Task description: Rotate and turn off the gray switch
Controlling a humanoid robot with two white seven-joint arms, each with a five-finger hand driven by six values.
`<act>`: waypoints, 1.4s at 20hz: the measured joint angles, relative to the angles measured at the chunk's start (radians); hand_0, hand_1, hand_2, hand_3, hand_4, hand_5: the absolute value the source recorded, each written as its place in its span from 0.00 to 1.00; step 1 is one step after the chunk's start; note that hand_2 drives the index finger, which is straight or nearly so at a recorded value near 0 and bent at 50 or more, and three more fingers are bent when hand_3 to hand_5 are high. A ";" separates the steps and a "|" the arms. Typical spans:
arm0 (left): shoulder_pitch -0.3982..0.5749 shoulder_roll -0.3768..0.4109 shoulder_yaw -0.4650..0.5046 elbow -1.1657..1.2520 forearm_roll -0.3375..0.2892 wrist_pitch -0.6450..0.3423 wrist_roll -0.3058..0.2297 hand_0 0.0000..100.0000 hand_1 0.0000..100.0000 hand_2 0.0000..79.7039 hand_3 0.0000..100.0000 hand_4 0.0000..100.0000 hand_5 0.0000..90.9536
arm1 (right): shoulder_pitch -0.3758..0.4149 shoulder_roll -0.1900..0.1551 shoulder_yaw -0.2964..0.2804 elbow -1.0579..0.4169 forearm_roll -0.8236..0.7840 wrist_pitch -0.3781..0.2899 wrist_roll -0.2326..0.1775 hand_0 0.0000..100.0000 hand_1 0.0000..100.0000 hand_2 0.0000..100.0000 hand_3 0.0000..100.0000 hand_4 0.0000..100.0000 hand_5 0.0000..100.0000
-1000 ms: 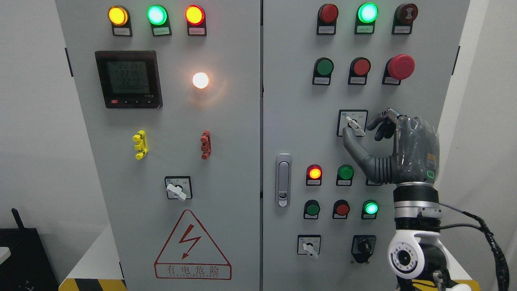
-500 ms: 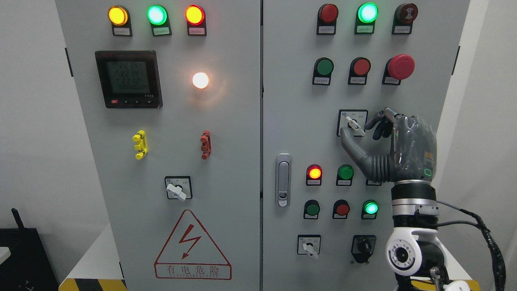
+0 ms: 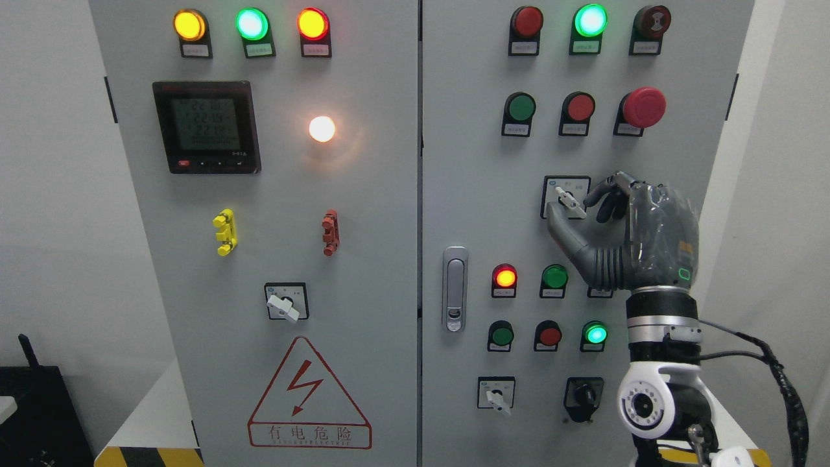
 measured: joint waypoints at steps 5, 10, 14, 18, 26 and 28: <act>0.000 0.000 0.000 0.000 0.000 0.000 0.004 0.12 0.39 0.00 0.00 0.00 0.00 | -0.003 0.000 0.005 0.003 0.000 0.006 0.000 0.18 0.41 0.61 0.81 0.81 0.98; 0.000 0.000 0.000 0.000 0.000 0.000 0.005 0.12 0.39 0.00 0.00 0.00 0.00 | -0.005 0.000 0.007 0.005 0.001 0.012 0.003 0.23 0.41 0.63 0.82 0.81 0.98; 0.000 0.000 0.000 0.000 0.000 0.000 0.005 0.12 0.39 0.00 0.00 0.00 0.00 | -0.008 0.000 0.009 0.006 0.001 0.013 0.005 0.26 0.41 0.65 0.83 0.82 0.98; 0.000 0.000 0.000 0.000 0.000 0.000 0.005 0.12 0.39 0.00 0.00 0.00 0.00 | -0.010 0.000 0.010 0.007 0.001 0.013 0.000 0.27 0.41 0.65 0.84 0.82 0.98; 0.000 0.000 0.000 0.000 0.000 0.000 0.006 0.12 0.39 0.00 0.00 0.00 0.00 | -0.013 0.000 0.013 0.009 0.008 0.015 -0.001 0.27 0.45 0.65 0.85 0.82 0.98; 0.000 0.000 0.000 0.000 0.000 0.000 0.006 0.12 0.39 0.00 0.00 0.00 0.00 | -0.014 0.000 0.013 0.010 0.009 0.015 -0.001 0.27 0.46 0.65 0.85 0.82 0.98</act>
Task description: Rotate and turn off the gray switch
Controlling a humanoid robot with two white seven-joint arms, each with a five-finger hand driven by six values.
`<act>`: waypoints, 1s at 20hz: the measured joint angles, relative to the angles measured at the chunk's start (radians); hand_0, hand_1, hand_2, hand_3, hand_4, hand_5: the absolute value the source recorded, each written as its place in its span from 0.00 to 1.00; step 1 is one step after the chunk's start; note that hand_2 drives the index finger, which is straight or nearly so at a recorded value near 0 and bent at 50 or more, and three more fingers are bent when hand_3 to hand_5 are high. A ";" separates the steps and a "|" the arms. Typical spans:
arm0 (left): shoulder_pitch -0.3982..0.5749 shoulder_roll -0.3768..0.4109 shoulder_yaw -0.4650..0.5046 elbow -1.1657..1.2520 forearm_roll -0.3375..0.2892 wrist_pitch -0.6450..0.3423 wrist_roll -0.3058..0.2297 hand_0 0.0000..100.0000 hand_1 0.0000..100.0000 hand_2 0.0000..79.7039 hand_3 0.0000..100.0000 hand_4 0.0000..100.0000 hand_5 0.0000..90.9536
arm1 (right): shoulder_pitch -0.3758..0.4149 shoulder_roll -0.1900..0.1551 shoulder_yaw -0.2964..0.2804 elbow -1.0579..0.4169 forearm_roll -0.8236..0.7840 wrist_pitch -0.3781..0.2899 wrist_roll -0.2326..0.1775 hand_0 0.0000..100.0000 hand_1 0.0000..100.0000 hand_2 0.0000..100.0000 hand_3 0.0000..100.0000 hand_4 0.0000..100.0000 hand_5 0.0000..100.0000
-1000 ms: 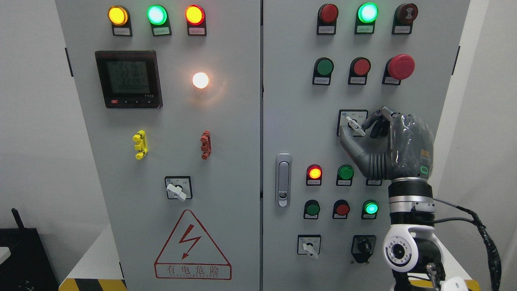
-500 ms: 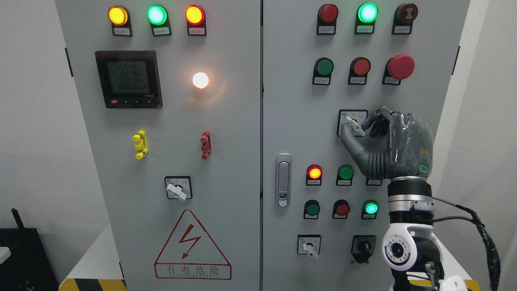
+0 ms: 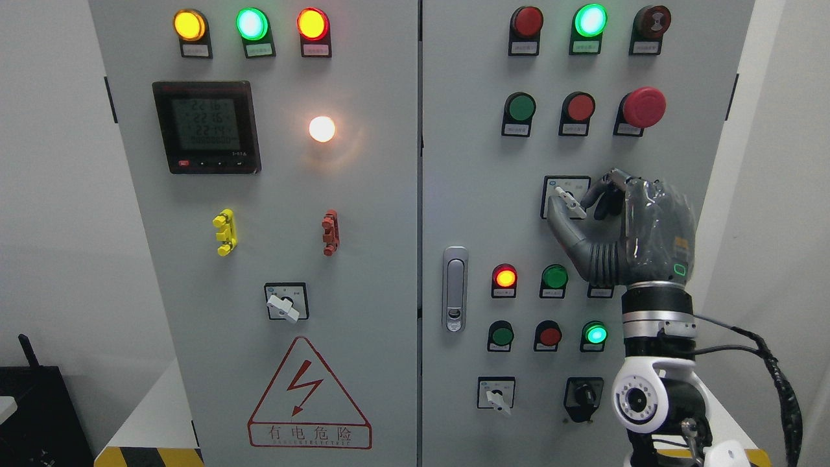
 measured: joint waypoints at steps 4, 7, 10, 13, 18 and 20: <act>0.000 0.000 0.000 0.000 0.000 0.000 0.000 0.12 0.39 0.00 0.00 0.00 0.00 | -0.003 0.000 0.003 0.002 0.001 0.004 0.000 0.38 0.44 0.66 0.85 0.82 0.98; 0.000 0.000 0.000 0.000 0.000 0.000 0.000 0.12 0.39 0.00 0.00 0.00 0.00 | -0.005 0.000 0.006 0.004 0.002 0.007 0.000 0.42 0.43 0.66 0.85 0.82 0.98; 0.000 0.000 0.000 0.000 0.000 0.000 0.000 0.12 0.39 0.00 0.00 0.00 0.00 | -0.006 0.000 0.008 0.006 0.002 0.009 0.000 0.44 0.43 0.68 0.86 0.83 0.99; 0.000 0.000 0.000 0.000 0.000 0.000 0.001 0.12 0.39 0.00 0.00 0.00 0.00 | -0.006 0.000 0.009 0.006 0.002 0.009 0.000 0.46 0.42 0.69 0.87 0.83 0.99; 0.000 0.000 0.000 0.000 0.000 0.000 0.003 0.12 0.39 0.00 0.00 0.00 0.00 | -0.007 0.000 0.010 0.007 0.002 0.011 0.000 0.47 0.42 0.71 0.88 0.84 0.99; 0.000 0.000 0.000 0.000 0.000 0.000 0.003 0.12 0.39 0.00 0.00 0.00 0.00 | -0.007 0.000 0.011 0.008 0.002 0.011 0.000 0.47 0.42 0.72 0.89 0.84 0.99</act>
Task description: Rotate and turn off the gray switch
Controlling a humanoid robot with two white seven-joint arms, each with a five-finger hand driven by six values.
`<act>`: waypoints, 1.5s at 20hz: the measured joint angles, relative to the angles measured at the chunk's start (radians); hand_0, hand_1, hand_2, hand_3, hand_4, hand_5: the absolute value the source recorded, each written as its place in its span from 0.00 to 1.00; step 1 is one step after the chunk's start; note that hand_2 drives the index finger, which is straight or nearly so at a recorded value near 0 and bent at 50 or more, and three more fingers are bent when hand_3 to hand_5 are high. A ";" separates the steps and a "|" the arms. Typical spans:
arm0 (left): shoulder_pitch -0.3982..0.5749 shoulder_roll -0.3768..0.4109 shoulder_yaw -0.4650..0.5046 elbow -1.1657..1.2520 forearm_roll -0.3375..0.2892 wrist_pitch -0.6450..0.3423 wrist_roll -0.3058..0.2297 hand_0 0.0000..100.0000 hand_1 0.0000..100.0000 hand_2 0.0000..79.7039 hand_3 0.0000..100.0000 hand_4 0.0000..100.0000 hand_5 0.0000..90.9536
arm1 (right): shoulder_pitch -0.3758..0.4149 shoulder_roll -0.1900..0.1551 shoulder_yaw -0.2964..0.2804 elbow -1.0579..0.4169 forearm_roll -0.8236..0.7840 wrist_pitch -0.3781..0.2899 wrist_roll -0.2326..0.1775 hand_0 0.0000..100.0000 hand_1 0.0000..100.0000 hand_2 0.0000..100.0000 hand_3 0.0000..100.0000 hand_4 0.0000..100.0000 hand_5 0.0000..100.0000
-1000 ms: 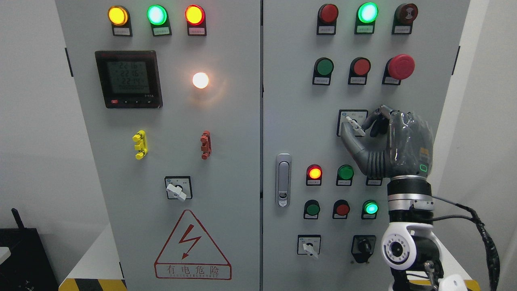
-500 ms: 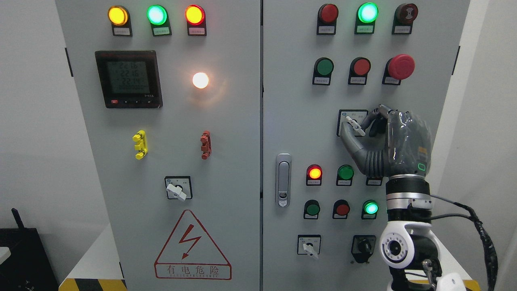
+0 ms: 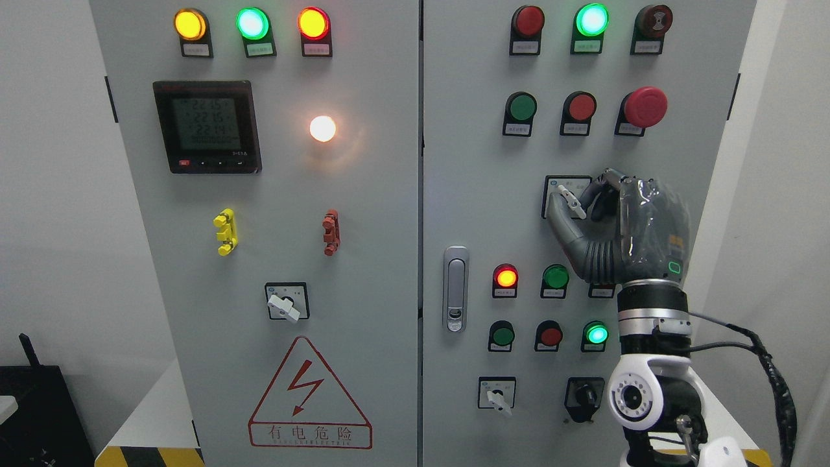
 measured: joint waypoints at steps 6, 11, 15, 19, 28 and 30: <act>0.000 0.000 0.000 0.000 0.000 0.000 -0.001 0.12 0.39 0.00 0.00 0.00 0.00 | 0.000 0.000 0.001 0.000 0.000 0.000 0.000 0.47 0.42 0.74 0.90 0.85 0.99; 0.000 0.000 0.000 0.000 0.000 0.000 -0.003 0.12 0.39 0.00 0.00 0.00 0.00 | 0.000 0.000 0.001 0.001 0.000 0.000 -0.002 0.48 0.42 0.75 0.91 0.86 0.99; 0.000 0.000 0.000 0.000 0.000 0.000 -0.003 0.12 0.39 0.00 0.00 0.00 0.00 | 0.000 0.000 0.002 0.001 0.000 0.000 -0.003 0.50 0.41 0.75 0.92 0.86 0.99; 0.000 0.000 0.000 0.000 0.000 0.000 -0.003 0.12 0.39 0.00 0.00 0.00 0.00 | 0.000 0.000 0.003 0.001 0.000 0.001 -0.003 0.51 0.40 0.77 0.93 0.86 0.99; 0.000 0.000 0.000 0.000 0.000 0.000 -0.003 0.12 0.39 0.00 0.00 0.00 0.00 | -0.001 0.000 0.007 0.001 0.000 0.002 0.000 0.51 0.40 0.80 0.95 0.87 1.00; 0.000 0.000 0.000 0.000 0.000 0.000 -0.003 0.12 0.39 0.00 0.00 0.00 0.00 | -0.002 0.000 0.007 0.001 0.000 0.002 0.000 0.51 0.39 0.81 0.95 0.87 1.00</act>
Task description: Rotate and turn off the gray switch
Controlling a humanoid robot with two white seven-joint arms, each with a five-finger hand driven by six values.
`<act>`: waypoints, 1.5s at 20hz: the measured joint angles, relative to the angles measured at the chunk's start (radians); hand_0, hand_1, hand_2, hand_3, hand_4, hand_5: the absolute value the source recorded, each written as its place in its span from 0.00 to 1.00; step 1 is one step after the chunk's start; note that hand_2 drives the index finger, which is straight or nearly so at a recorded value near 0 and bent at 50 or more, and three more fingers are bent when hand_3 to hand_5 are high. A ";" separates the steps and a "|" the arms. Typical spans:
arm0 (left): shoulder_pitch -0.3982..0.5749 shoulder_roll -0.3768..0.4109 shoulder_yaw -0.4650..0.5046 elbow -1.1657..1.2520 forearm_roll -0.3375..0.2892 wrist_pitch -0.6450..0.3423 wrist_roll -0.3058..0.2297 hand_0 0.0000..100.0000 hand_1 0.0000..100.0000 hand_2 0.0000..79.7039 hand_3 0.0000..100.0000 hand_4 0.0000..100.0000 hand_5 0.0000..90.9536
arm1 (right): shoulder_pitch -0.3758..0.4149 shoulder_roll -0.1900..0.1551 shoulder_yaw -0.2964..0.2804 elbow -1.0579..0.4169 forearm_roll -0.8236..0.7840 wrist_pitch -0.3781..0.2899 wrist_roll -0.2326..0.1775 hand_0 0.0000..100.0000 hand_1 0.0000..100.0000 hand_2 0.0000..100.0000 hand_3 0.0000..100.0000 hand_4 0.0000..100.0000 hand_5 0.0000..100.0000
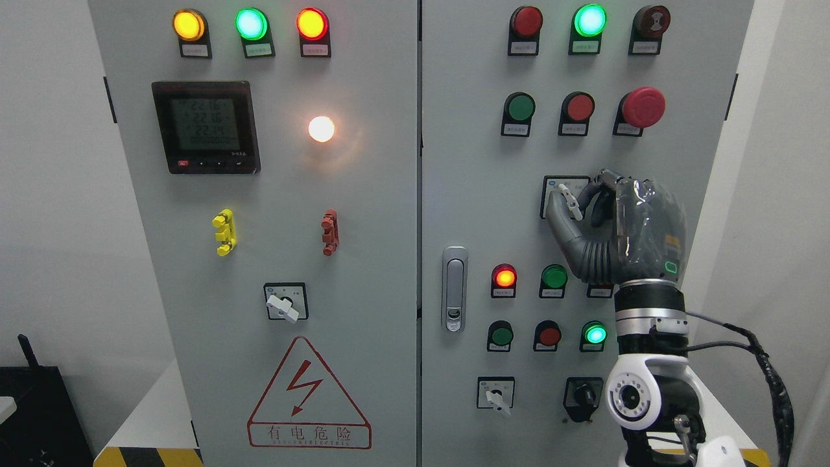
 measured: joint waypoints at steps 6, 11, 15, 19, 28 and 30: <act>0.000 0.000 0.000 0.000 0.000 0.000 0.000 0.12 0.39 0.00 0.00 0.00 0.00 | -0.001 0.005 0.001 0.002 0.001 0.000 0.000 0.51 0.38 0.82 0.96 0.88 1.00; 0.000 0.000 0.000 0.000 0.000 0.000 0.000 0.12 0.39 0.00 0.00 0.00 0.00 | -0.003 0.017 0.002 0.004 0.001 0.000 0.000 0.51 0.38 0.83 0.97 0.87 1.00; 0.000 0.000 0.000 0.000 0.000 0.000 0.000 0.12 0.39 0.00 0.00 0.00 0.00 | -0.004 0.024 0.002 0.006 0.001 0.000 0.000 0.51 0.37 0.84 0.98 0.88 1.00; 0.000 0.000 0.000 0.000 0.000 0.000 0.000 0.12 0.39 0.00 0.00 0.00 0.00 | -0.005 0.029 0.003 0.007 0.001 0.000 0.000 0.52 0.37 0.85 0.99 0.88 1.00; 0.000 0.000 0.000 0.000 0.000 0.000 0.000 0.12 0.39 0.00 0.00 0.00 0.00 | -0.007 0.036 0.004 0.009 0.001 -0.004 0.002 0.52 0.36 0.88 1.00 0.89 1.00; 0.000 0.000 0.000 0.000 0.000 0.000 0.000 0.12 0.39 0.00 0.00 0.00 0.00 | -0.007 0.037 0.004 0.009 0.001 -0.005 0.002 0.52 0.36 0.89 1.00 0.89 1.00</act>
